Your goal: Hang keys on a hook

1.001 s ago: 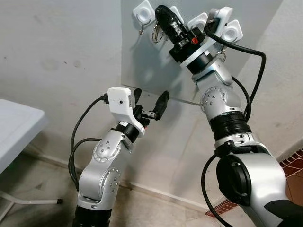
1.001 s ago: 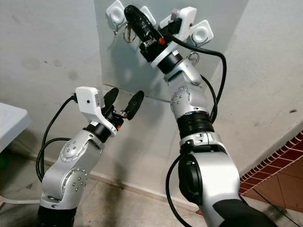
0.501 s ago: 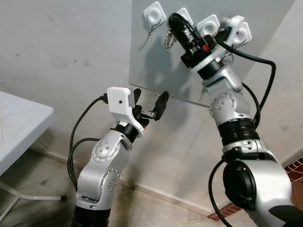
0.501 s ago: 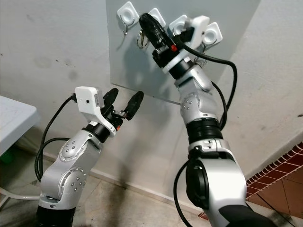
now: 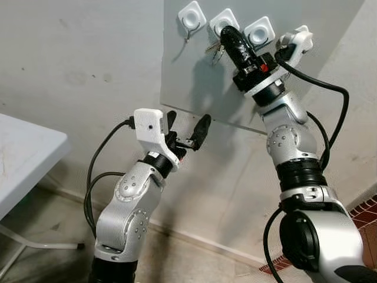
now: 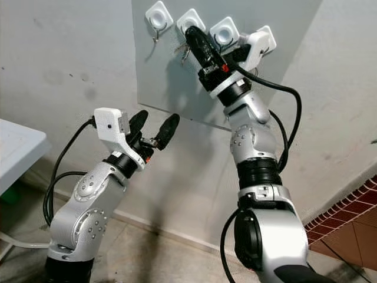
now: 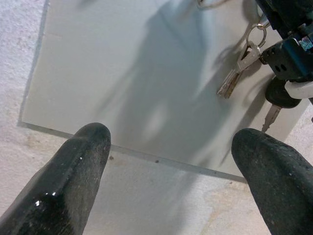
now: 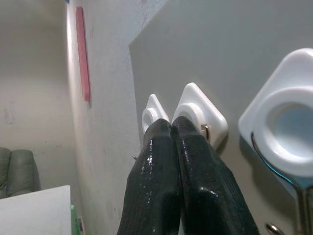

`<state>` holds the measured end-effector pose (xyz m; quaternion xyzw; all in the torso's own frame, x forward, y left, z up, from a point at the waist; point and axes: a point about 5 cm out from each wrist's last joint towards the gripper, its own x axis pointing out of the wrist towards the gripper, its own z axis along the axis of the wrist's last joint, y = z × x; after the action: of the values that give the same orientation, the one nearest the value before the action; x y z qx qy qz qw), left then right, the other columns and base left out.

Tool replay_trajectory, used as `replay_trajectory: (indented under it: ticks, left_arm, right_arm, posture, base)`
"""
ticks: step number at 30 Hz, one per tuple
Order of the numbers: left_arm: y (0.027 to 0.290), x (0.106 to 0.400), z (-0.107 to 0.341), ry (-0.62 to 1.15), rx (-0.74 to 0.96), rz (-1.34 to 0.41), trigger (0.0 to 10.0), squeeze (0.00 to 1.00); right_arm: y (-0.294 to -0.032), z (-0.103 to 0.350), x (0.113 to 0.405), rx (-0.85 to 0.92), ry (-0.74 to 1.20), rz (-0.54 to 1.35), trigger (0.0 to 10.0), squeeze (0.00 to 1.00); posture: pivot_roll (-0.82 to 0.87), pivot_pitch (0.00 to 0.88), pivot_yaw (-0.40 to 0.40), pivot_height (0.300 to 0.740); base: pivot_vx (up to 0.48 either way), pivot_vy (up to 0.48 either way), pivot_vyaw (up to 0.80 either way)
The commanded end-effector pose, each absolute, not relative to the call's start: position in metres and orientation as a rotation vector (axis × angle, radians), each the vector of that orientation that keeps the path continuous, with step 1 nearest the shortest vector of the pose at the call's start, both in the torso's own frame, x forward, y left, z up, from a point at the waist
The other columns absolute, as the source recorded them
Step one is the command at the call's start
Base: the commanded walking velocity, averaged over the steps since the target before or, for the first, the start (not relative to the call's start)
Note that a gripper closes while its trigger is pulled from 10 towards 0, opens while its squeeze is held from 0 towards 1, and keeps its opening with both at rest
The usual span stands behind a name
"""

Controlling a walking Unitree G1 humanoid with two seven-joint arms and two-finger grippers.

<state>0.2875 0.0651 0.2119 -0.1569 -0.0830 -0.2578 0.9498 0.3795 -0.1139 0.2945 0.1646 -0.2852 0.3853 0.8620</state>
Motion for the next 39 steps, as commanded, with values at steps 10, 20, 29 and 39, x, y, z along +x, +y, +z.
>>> replay_trajectory:
  ticks: [10, 20, 29, 39]
  left_arm:
    - [0.061, 0.284, 0.217, -0.180, -0.319, -0.548, 10.0, 0.00]
    - [0.060, 0.284, 0.218, -0.181, -0.320, -0.547, 10.0, 0.00]
    - [0.060, 0.284, 0.217, -0.178, -0.321, -0.541, 10.0, 0.00]
    - [0.061, 0.284, 0.216, -0.174, -0.321, -0.540, 10.0, 0.00]
  right_arm:
    - [-0.123, 0.292, 0.378, 0.335, -0.585, 0.775, 10.0, 0.00]
    - [-0.118, 0.294, 0.376, 0.345, -0.591, 0.811, 10.0, 1.00]
    - [-0.111, 0.298, 0.372, 0.314, -0.621, 0.865, 10.0, 1.00]
    - [-0.109, 0.304, 0.368, 0.327, -0.663, 0.897, 10.0, 1.00]
  posture:
    - [0.01, 0.101, -0.092, 0.714]
    - [0.02, 0.097, -0.095, 0.714]
    - [0.02, 0.105, -0.097, 0.714]
    - [0.01, 0.107, -0.096, 0.714]
  base:
    - [0.000, 0.000, 0.00]
    - [0.000, 0.000, 0.00]
    - [0.000, 0.000, 0.00]
    - [0.000, 0.000, 0.00]
